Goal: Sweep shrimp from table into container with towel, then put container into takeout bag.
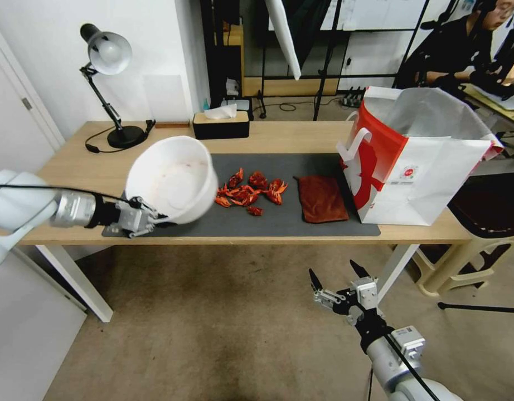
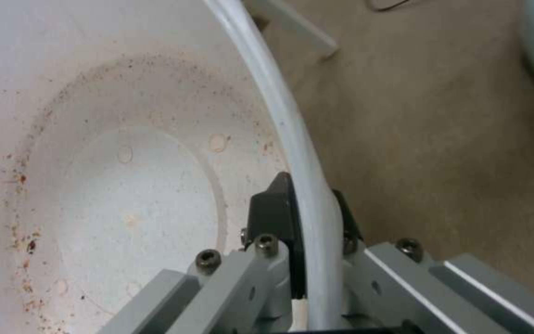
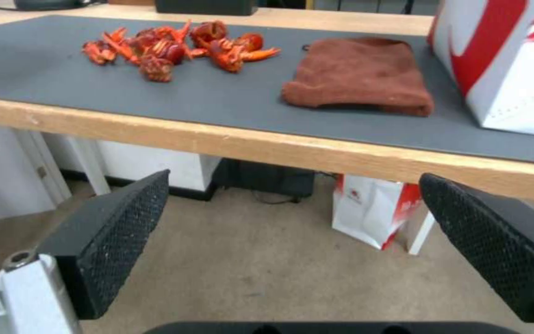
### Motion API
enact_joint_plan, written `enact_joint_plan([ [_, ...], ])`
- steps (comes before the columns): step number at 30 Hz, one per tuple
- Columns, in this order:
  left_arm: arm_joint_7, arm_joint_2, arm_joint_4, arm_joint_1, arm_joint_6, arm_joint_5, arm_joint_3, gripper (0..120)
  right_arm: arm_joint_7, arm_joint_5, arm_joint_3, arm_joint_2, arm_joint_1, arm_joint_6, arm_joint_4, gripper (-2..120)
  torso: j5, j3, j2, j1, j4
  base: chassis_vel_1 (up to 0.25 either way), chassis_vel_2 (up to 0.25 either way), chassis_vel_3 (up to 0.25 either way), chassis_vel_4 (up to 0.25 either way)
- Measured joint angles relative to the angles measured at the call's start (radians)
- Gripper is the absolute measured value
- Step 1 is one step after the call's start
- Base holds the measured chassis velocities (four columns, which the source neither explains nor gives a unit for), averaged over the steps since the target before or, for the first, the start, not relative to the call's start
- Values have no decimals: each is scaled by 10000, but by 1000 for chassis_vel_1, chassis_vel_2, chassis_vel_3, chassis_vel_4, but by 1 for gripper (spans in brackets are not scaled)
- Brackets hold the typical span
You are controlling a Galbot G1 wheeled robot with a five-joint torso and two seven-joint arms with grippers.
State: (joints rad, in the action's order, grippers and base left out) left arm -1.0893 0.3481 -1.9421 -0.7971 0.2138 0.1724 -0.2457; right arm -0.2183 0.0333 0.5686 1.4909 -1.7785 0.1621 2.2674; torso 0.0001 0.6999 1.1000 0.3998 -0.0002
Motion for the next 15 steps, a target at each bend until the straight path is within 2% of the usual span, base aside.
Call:
enact_joint_plan([
  [2,-105,-15,-121,-35,88,-57,1,0,0,17,33,7,-13,0,23,100,0,0,0,0,-3,0,0,0,0],
  [4,-672,-40,-566,-224,486,-360,98,0,0,89,184,46,-40,17,126,100,0,0,0,0,1,0,0,0,0],
  [5,-672,-40,-566,-224,486,-360,98,0,0,89,184,46,-40,17,126,100,0,0,0,0,1,0,0,0,0],
  [8,-1523,57,-774,-366,1046,-958,194,0,8,159,317,105,-68,47,249,100,-1,0,0,2,2,0,0,0,0],
  [9,-1523,57,-774,-366,1046,-958,194,0,8,159,317,105,-68,47,249,100,-1,0,0,2,2,0,0,0,0],
  [13,-2646,87,-988,-488,1608,-1336,299,0,15,163,410,179,-156,52,341,100,-1,1,-2,1,3,0,0,0,0],
  [15,-2854,87,-1046,-510,1685,-1337,323,0,16,162,426,195,-171,52,358,100,0,1,-1,1,1,0,0,0,0],
])
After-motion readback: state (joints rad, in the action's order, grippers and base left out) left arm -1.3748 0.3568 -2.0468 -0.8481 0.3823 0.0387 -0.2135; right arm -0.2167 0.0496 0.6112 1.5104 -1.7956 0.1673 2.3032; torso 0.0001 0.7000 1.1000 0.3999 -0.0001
